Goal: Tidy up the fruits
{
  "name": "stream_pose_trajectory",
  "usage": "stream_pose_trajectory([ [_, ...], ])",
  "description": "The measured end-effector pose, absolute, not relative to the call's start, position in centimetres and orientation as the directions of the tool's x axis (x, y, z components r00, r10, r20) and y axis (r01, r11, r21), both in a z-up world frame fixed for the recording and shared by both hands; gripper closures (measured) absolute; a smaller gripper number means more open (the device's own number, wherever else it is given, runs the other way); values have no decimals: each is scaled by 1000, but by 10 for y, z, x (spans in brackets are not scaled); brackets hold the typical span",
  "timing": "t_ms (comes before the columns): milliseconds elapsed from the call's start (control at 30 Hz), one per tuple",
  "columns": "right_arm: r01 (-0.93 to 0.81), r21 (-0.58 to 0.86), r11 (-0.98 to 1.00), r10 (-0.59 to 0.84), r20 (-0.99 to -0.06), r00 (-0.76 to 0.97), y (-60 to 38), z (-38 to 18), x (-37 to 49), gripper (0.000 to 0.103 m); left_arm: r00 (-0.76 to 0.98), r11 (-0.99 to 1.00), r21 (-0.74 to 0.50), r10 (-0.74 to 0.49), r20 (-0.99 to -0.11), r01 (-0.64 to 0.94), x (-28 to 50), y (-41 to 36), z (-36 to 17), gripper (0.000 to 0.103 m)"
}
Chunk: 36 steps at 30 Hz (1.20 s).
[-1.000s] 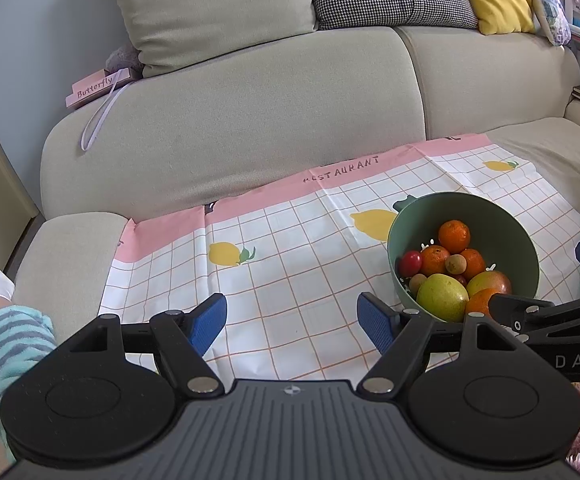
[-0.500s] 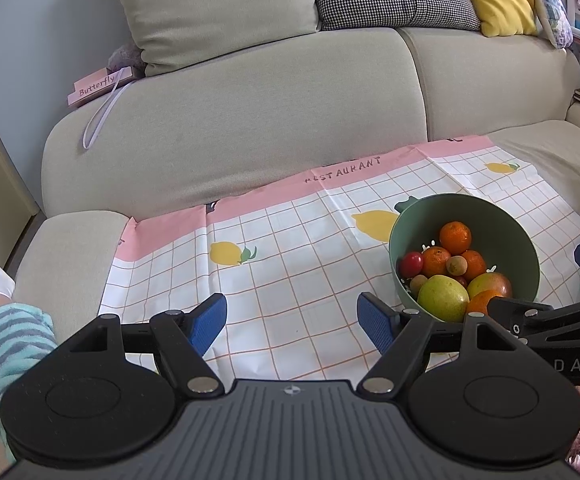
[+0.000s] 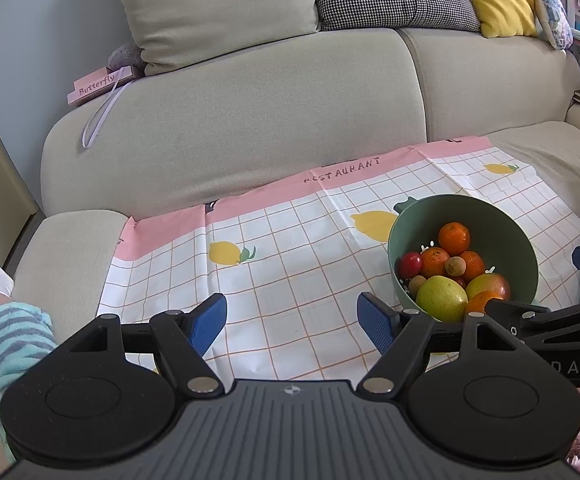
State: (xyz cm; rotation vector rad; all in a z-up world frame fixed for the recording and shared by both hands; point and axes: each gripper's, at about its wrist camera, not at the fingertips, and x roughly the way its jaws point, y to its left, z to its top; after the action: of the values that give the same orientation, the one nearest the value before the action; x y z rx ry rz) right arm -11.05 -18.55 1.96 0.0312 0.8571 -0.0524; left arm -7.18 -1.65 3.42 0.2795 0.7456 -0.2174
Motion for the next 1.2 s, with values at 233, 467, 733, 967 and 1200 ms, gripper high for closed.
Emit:
stream_pose_trajectory([
  [233, 58, 8, 998, -32, -758, 652, -186, 19, -110, 7, 710, 943, 157, -105, -696, 294, -73, -18, 34, 16],
  [467, 57, 9, 998, -31, -758, 651, -186, 18, -110, 7, 708, 945, 158, -99, -699, 288, -72, -17, 33, 16],
  [733, 57, 9, 998, -30, -759, 650, -186, 18, -110, 7, 709, 947, 157, -94, -699, 280, -73, -17, 33, 16],
  [967, 55, 9, 998, -29, -759, 650, -186, 18, -110, 7, 709, 948, 153, -97, -699, 280, -73, -16, 33, 16],
  [1200, 57, 9, 998, -30, -759, 650, -186, 18, -110, 7, 708, 948, 141, -110, -697, 287, -74, -16, 34, 15],
])
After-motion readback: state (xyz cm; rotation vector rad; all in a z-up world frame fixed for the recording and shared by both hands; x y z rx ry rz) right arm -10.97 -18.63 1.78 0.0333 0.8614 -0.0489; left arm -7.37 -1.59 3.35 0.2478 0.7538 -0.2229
